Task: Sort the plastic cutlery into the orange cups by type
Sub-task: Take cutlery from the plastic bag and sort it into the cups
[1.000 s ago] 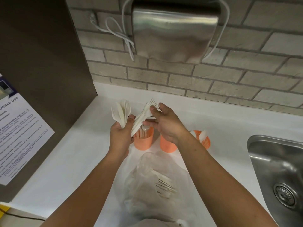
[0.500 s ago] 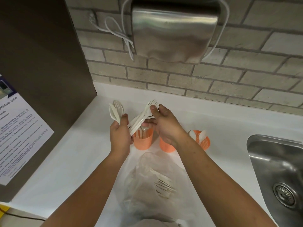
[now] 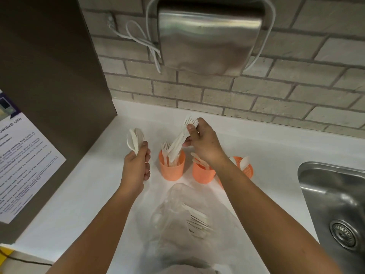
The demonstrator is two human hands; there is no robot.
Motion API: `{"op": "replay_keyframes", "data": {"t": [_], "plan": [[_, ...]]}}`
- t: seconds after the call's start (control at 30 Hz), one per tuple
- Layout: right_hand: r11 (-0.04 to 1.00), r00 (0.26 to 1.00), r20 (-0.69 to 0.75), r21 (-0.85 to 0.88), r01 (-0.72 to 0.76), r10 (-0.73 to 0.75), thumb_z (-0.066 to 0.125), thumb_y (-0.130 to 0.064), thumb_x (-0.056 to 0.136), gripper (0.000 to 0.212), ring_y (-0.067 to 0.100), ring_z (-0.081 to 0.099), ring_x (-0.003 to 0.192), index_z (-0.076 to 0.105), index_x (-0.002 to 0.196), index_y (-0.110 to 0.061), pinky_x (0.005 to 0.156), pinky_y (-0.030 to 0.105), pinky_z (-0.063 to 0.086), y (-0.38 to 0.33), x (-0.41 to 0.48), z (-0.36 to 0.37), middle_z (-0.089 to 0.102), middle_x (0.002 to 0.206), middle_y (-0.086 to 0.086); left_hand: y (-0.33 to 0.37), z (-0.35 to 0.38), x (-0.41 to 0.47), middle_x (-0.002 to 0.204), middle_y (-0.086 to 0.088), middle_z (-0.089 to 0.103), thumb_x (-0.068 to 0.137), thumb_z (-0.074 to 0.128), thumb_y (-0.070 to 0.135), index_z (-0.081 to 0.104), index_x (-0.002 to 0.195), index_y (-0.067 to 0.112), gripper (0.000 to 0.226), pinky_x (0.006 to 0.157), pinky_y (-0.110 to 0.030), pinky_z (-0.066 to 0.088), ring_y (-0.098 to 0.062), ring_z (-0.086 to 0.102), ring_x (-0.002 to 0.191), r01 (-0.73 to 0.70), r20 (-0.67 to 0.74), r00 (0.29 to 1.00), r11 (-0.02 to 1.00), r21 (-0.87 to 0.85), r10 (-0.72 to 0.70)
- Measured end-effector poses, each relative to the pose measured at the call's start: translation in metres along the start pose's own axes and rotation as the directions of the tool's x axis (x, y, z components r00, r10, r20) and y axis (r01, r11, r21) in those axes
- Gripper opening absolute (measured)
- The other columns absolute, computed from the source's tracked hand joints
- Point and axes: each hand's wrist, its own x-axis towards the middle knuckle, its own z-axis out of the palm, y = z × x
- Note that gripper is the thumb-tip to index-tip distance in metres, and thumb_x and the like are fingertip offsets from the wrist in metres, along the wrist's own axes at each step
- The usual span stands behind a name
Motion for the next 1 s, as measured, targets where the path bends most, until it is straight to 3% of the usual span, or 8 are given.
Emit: {"op": "replay_keyframes", "data": {"t": [0.13, 0.33, 0.43, 0.6, 0.73, 0.83, 0.9, 1.0], "plan": [[0.974, 0.997, 0.063, -0.218, 0.066, -0.053, 0.049, -0.03, 0.107, 0.019, 0.017, 0.076, 0.067, 0.049, 0.098, -0.013, 0.075, 0.046, 0.06, 0.005, 0.004, 0.017, 0.07, 0.085, 0.011, 0.002, -0.002, -0.003, 0.062, 0.003, 0.039, 0.105, 0.056, 0.042, 0.063, 0.095, 0.014, 0.03, 0.039, -0.021, 0.022, -0.011, 0.027, 0.045, 0.027, 0.172, 0.985, 0.999, -0.036, -0.021], [0.906, 0.987, 0.15, -0.407, 0.114, -0.057, 0.056, -0.032, 0.104, 0.024, 0.025, 0.059, 0.068, 0.047, 0.093, -0.012, 0.062, 0.035, 0.044, 0.018, 0.001, 0.037, 0.059, 0.074, 0.006, 0.0, -0.001, -0.007, 0.06, 0.004, 0.038, 0.105, 0.058, 0.038, 0.065, 0.095, 0.013, 0.027, 0.038, -0.02, 0.022, -0.012, 0.026, 0.043, 0.011, 0.22, 0.975, 1.0, -0.018, -0.006], [0.818, 0.976, 0.199, -0.544, 0.189, -0.093, 0.067, -0.028, 0.096, 0.028, 0.026, 0.052, 0.079, 0.048, 0.086, -0.01, 0.07, 0.034, 0.039, 0.027, -0.004, 0.041, 0.049, 0.088, 0.004, -0.001, -0.002, -0.006, 0.061, 0.004, 0.037, 0.104, 0.059, 0.039, 0.064, 0.095, 0.013, 0.028, 0.038, -0.02, 0.021, -0.012, 0.025, 0.043, 0.013, 0.233, 0.972, 1.0, -0.013, -0.009], [0.829, 0.972, 0.15, -0.509, 0.232, -0.18, 0.073, -0.03, 0.09, 0.04, 0.02, 0.058, 0.098, 0.061, 0.12, -0.007, 0.085, 0.033, 0.05, 0.02, -0.002, 0.038, 0.05, 0.117, 0.005, -0.001, -0.002, -0.005, 0.063, 0.001, 0.037, 0.106, 0.055, 0.037, 0.068, 0.095, 0.014, 0.028, 0.037, -0.02, 0.02, -0.011, 0.024, 0.043, 0.013, 0.278, 0.961, 1.0, -0.027, -0.005], [0.632, 0.932, 0.324, -0.691, 0.35, -0.162, 0.064, -0.018, 0.093, 0.016, 0.032, 0.058, 0.102, 0.071, 0.101, -0.006, 0.084, 0.041, 0.052, 0.02, 0.002, 0.033, 0.056, 0.107, 0.011, 0.001, 0.002, -0.006, 0.066, -0.004, 0.038, 0.108, 0.047, 0.034, 0.073, 0.103, 0.01, 0.035, 0.036, -0.018, 0.02, -0.012, 0.024, 0.04, 0.024, 0.346, 0.938, 0.998, -0.065, 0.0], [0.831, 0.963, 0.133, -0.487, 0.27, -0.235, 0.063, -0.009, 0.09, 0.013, 0.02, 0.063, 0.088, 0.076, 0.094, -0.01, 0.08, 0.025, 0.051, 0.017, 0.0, 0.03, 0.063, 0.099, 0.006, 0.005, 0.005, -0.007, 0.066, -0.006, 0.04, 0.107, 0.043, 0.032, 0.073, 0.109, 0.008, 0.039, 0.037, -0.017, 0.02, -0.013, 0.027, 0.037, 0.033, 0.401, 0.916, 0.997, -0.075, 0.0], [0.966, 0.99, 0.052, -0.217, 0.137, -0.129, 0.062, -0.014, 0.093, 0.017, 0.009, 0.063, 0.082, 0.077, 0.101, -0.017, 0.079, 0.014, 0.047, 0.006, -0.004, 0.026, 0.068, 0.1, -0.002, 0.007, 0.006, -0.01, 0.065, -0.005, 0.042, 0.107, 0.04, 0.032, 0.072, 0.112, 0.008, 0.041, 0.036, -0.017, 0.019, -0.014, 0.026, 0.036, 0.052, 0.438, 0.899, 0.996, -0.07, -0.016], [0.992, 0.982, 0.185, 0.106, -0.063, 0.042, 0.064, -0.027, 0.097, 0.017, 0.01, 0.068, 0.076, 0.075, 0.104, -0.017, 0.082, 0.028, 0.052, -0.008, -0.009, 0.022, 0.07, 0.087, -0.009, 0.009, 0.009, -0.014, 0.063, -0.009, 0.046, 0.107, 0.035, 0.032, 0.07, 0.115, -0.001, 0.049, 0.036, -0.018, 0.02, -0.016, 0.026, 0.035, 0.057, 0.473, 0.88, 0.998, -0.031, -0.036]]}}
